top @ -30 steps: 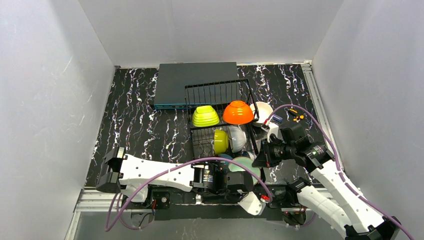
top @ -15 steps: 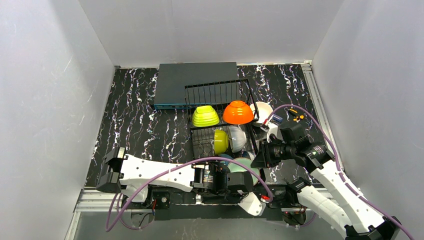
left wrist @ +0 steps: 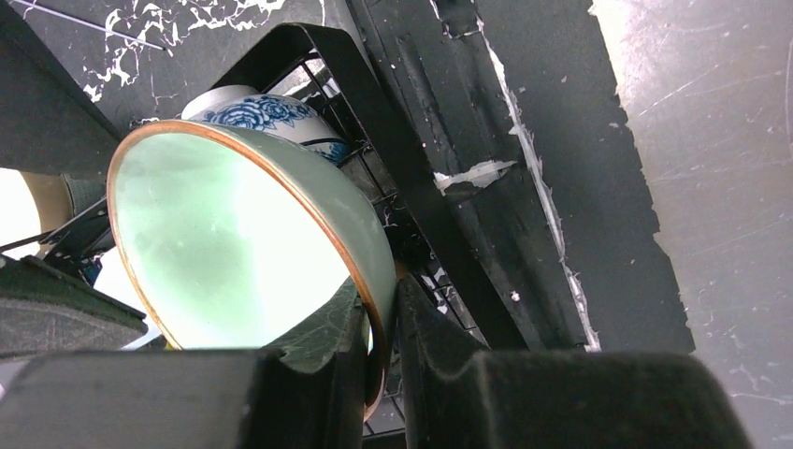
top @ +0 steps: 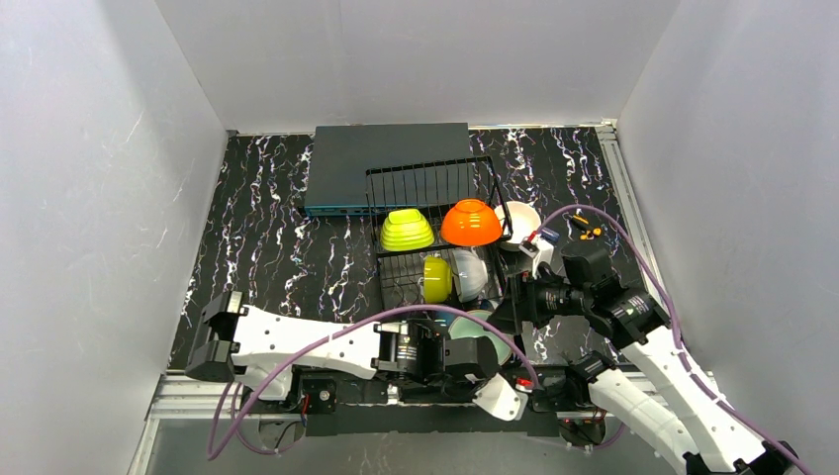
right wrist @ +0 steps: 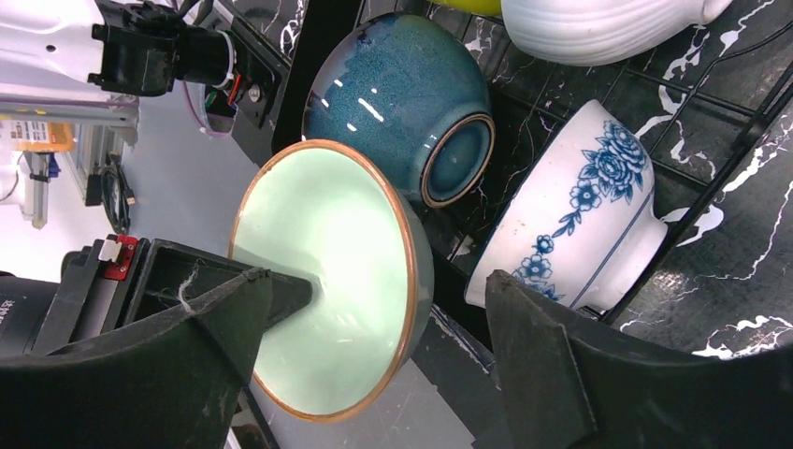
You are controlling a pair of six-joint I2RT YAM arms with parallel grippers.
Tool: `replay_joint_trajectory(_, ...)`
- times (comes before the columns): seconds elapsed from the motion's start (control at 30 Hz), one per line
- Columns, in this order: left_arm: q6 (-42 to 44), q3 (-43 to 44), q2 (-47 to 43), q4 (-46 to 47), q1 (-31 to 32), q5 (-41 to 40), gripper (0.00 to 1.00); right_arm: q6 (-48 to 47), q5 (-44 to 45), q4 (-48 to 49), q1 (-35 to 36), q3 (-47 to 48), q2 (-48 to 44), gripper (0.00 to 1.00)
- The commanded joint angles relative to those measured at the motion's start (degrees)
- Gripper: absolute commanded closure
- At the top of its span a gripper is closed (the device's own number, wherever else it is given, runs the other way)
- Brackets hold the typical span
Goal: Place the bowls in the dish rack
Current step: Pick up the bowl from the center of the board.
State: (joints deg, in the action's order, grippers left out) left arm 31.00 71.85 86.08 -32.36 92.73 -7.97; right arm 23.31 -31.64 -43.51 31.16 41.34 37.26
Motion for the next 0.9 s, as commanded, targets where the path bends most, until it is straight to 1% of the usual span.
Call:
replay_joint_trajectory(0.0,-2.62,-1.49,-6.57,6.66,-0.10,-0.56,1.00,0.76,0.77,2.29,0.22,1.65,-1.22,0.06)
replay_joint_trajectory(0.07,-4.03,-2.84,-8.20,8.59,-0.16,-0.72,1.00,1.12,1.34,2.83,0.22,2.50,-1.95,0.02)
replay_joint_trajectory(0.1,-4.58,-3.32,-8.97,9.26,-0.18,-0.79,1.00,1.50,1.54,3.42,0.16,2.92,-2.45,0.01)
replay_joint_trajectory(0.27,-7.43,-5.63,-12.75,12.20,-0.75,1.18,1.00,3.53,2.76,6.69,0.21,4.71,-5.29,0.01)
replay_joint_trajectory(0.4,-11.48,-6.78,-15.25,14.60,-2.97,3.42,1.00,4.67,4.27,8.20,0.22,5.85,-7.27,0.01)
replay_joint_trajectory(0.53,-16.74,-8.53,-18.19,18.08,-6.36,6.65,1.00,5.15,7.57,7.58,0.19,6.91,-8.66,0.01)
replay_joint_trajectory(0.63,-22.96,-9.64,-20.50,19.26,-9.92,9.83,1.00,5.47,9.78,7.09,0.21,7.41,-9.57,0.01)
replay_joint_trajectory(0.77,-28.01,-12.20,-23.54,20.99,-13.45,11.26,1.00,5.52,10.62,6.71,0.24,7.87,-9.92,0.01)
replay_joint_trajectory(0.87,-34.01,-15.59,-26.80,23.73,-14.94,9.89,1.00,5.51,10.55,6.54,0.23,7.63,-9.75,0.01)
